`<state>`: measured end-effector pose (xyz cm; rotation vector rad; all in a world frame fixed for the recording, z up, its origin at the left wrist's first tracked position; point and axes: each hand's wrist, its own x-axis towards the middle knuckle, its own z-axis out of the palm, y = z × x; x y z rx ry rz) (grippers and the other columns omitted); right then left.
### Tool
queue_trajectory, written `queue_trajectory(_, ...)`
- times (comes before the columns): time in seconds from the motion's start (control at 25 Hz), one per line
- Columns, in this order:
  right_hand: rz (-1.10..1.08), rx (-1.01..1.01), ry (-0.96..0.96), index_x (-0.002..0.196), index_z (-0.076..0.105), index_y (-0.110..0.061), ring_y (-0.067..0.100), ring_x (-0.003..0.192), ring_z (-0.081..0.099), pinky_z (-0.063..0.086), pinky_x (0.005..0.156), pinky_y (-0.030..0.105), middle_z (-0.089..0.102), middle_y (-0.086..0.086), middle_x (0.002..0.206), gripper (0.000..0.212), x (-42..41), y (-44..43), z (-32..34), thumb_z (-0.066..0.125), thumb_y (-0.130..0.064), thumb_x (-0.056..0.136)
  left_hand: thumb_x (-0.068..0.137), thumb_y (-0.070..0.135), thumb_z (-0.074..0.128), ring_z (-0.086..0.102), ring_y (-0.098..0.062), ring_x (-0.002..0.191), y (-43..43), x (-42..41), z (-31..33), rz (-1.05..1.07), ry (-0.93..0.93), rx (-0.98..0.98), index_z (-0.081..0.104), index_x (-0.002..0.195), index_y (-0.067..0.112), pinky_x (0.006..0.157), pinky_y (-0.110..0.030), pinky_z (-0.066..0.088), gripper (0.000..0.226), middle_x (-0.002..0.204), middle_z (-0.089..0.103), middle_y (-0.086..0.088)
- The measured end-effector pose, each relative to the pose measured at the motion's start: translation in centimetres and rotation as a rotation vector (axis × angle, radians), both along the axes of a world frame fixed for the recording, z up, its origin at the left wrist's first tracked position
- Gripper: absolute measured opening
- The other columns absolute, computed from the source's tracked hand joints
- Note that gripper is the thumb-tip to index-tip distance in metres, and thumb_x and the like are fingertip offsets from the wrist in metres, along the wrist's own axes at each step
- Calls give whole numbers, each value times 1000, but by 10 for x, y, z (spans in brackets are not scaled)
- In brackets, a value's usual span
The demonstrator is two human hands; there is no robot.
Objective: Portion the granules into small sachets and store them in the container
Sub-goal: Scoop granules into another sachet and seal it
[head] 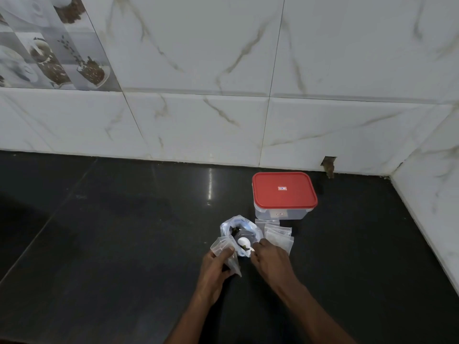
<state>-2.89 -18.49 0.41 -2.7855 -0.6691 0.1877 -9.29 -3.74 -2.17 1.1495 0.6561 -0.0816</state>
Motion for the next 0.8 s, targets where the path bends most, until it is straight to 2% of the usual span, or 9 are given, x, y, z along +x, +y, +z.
queue_trajectory(0.08, -96, 119, 70, 76, 58, -11, 21, 73, 60, 43, 65, 34, 64, 6, 81, 20, 0, 5, 5, 50, -21, 92, 96, 12, 62, 73, -34, 99, -2, 4, 1, -11, -10, -17, 73, 114, 7, 91, -53, 56, 22, 107, 76, -20)
queue_trajectory(0.16, -318, 334, 230, 63, 57, -1, 23, 56, 59, 50, 57, 39, 60, 11, 61, 28, 6, 8, 6, 58, -16, 87, 95, 11, 63, 73, -36, 102, -6, 7, 2, -27, -19, -12, 72, 116, 8, 93, -53, 57, 23, 108, 76, -19)
queue_trajectory(0.24, -570, 632, 445, 67, 63, 9, 19, 42, 56, 50, 46, 34, 59, 14, 53, 25, 13, 6, 8, 63, -8, 86, 95, 10, 63, 73, -34, 102, -8, 7, 3, -38, -22, 8, 71, 117, 9, 92, -53, 57, 24, 107, 77, -17)
queue_trajectory(0.36, -779, 859, 639, 74, 67, 14, 13, 39, 50, 43, 42, 27, 58, 11, 51, 16, 15, 2, 12, 63, 1, 84, 95, 8, 63, 74, -30, 98, -8, 4, 5, -39, -13, 37, 71, 116, 11, 89, -52, 58, 23, 105, 78, -14)
queue_trajectory(0.48, -858, 954, 640, 73, 67, 14, 14, 38, 48, 41, 39, 24, 57, 11, 50, 15, 16, -1, 12, 62, 4, 83, 95, 6, 62, 75, -28, 98, -6, -2, 5, -31, -19, 65, 71, 115, 10, 87, -48, 60, 23, 104, 78, -12)
queue_trajectory(0.6, -861, 985, 585, 68, 67, 10, 17, 39, 47, 41, 39, 24, 56, 12, 49, 17, 14, -5, 15, 62, 3, 83, 93, 9, 68, 74, -27, 101, 0, -5, 5, -61, -72, 149, 71, 116, 11, 90, -46, 60, 24, 106, 78, -10)
queue_trajectory(0.68, -847, 1019, 556, 65, 67, 8, 18, 40, 46, 40, 41, 26, 56, 14, 49, 19, 14, -8, 19, 63, 3, 83, 88, 16, 75, 75, -20, 99, 3, -4, 6, -95, -81, 287, 73, 113, 17, 92, -44, 59, 24, 103, 79, -3)
queue_trajectory(0.8, -747, 1082, 510, 62, 68, 4, 20, 41, 46, 40, 42, 27, 57, 15, 49, 22, 10, -12, 35, 65, 0, 84, 80, 23, 81, 73, -5, 84, 4, 3, 8, -93, -27, 554, 73, 99, 25, 81, -31, 59, 20, 91, 78, 6)
